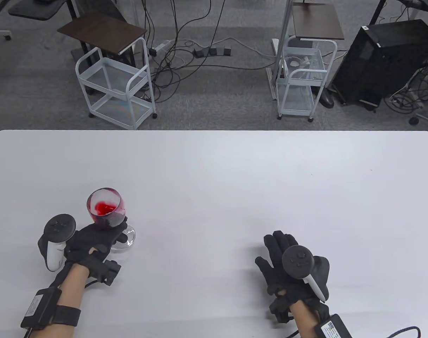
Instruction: Shake wine glass in air
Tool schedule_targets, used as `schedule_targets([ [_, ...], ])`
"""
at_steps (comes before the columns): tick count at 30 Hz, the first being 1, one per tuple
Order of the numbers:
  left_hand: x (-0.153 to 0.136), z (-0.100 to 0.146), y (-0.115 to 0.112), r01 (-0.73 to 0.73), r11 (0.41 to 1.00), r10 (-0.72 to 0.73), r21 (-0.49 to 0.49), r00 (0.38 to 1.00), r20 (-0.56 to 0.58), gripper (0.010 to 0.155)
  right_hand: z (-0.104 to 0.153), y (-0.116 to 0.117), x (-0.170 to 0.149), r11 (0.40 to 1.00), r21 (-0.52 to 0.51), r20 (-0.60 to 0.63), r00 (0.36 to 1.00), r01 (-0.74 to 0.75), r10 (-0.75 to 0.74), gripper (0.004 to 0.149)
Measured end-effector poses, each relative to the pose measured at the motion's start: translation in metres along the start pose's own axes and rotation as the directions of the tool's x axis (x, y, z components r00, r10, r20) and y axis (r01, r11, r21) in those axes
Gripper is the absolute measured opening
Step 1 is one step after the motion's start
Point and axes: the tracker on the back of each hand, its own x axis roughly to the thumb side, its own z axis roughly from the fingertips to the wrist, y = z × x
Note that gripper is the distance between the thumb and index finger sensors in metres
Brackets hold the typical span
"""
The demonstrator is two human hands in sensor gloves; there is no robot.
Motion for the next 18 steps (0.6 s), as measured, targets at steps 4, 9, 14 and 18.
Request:
schedule_targets([
  [4,0.0048,0.0012,-0.0014,0.024,1.0,-0.024,-0.015,0.999,0.026,0.044,0.0007,-0.0004,0.0001,1.0,-0.004,0.005,1.0,0.0,0.0,0.07],
  [9,0.006,0.0022,-0.0038,0.018,0.999,-0.016,-0.047,0.999,0.049,0.044,0.0012,-0.0006,0.0,1.0,-0.004,0.004,1.0,0.002,-0.002,0.07],
  [14,0.0013,0.0005,-0.0005,-0.015,1.0,0.015,-0.019,1.0,0.013,0.044,0.0003,0.0008,-0.0001,1.0,0.008,-0.001,1.0,-0.003,0.003,0.07],
  [18,0.0023,0.0001,0.0024,0.006,1.0,-0.006,0.004,1.0,0.014,0.044,0.0003,0.0008,-0.0003,1.0,0.002,-0.001,1.0,0.001,-0.001,0.07],
])
